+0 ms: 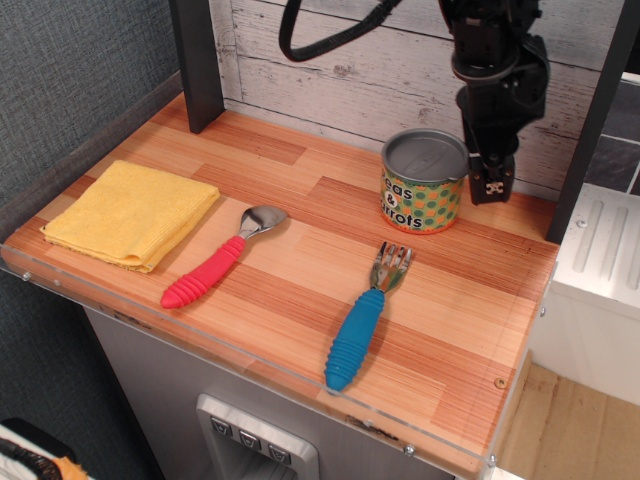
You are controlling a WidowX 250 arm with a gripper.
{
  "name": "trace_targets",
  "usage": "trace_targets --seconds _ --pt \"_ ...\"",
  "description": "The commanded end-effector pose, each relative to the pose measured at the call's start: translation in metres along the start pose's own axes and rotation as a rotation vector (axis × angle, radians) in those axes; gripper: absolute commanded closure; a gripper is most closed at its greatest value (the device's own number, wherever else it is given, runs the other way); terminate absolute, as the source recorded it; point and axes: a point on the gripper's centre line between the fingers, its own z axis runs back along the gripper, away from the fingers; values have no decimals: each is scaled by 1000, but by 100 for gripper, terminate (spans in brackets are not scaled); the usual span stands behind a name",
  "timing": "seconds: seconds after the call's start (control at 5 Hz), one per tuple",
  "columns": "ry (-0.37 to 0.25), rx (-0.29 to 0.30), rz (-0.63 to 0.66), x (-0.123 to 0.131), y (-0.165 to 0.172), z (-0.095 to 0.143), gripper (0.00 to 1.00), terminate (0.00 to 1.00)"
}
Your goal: Move the container at the far edge of the table.
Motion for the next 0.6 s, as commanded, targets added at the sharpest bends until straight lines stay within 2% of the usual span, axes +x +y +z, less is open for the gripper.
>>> trace_targets --seconds 0.0,0.4 --pt "19 30 200 -9 4 16 0 0" --pt "75 36 179 -25 8 22 0 0"
